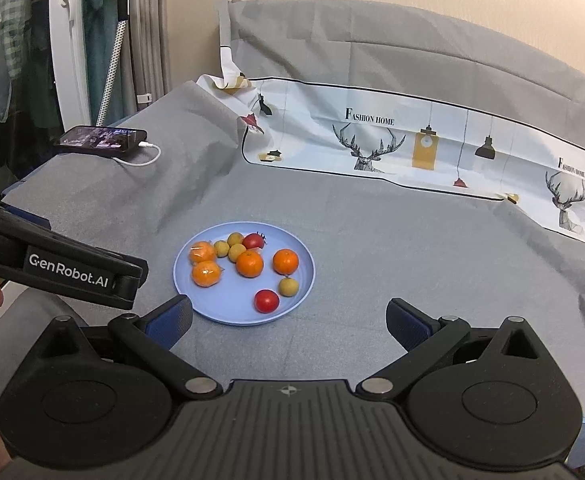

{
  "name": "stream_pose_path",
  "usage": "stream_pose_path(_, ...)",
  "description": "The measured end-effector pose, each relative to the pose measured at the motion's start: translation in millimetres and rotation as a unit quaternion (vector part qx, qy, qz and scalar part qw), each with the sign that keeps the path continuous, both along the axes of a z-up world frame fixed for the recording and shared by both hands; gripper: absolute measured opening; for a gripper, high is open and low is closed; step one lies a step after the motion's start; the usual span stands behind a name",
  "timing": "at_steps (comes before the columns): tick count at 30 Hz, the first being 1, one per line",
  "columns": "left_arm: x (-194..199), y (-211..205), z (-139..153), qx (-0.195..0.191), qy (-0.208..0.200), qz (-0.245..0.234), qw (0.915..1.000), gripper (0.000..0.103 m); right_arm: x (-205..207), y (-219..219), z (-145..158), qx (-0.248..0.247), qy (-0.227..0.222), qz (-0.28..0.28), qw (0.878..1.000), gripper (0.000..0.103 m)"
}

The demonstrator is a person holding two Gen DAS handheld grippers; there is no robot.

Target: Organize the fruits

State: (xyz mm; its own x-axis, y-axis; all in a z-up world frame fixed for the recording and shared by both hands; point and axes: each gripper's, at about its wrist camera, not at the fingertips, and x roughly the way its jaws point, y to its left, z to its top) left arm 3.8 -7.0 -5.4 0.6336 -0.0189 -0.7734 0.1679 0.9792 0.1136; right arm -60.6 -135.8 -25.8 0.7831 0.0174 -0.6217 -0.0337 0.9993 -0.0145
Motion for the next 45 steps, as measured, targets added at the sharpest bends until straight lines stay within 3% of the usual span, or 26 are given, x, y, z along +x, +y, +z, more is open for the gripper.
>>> stream_pose_path(10, -7, 1, 5, 0.037, -0.016, -0.001, 0.9992, 0.103, -8, 10, 7, -0.026, -0.012, 0.001, 1.0, 0.102)
stream_pose_path(26, 5, 4, -15, 0.044, 0.017, 0.001, 0.9989, 0.103, 8, 11, -12, -0.006, 0.016, 0.005, 1.0, 0.102)
stream_pose_path(45, 6, 0, -19, 0.052, 0.024, 0.001, 0.9984, 0.103, 9, 9, -14, -0.002, 0.014, 0.001, 1.0, 0.102)
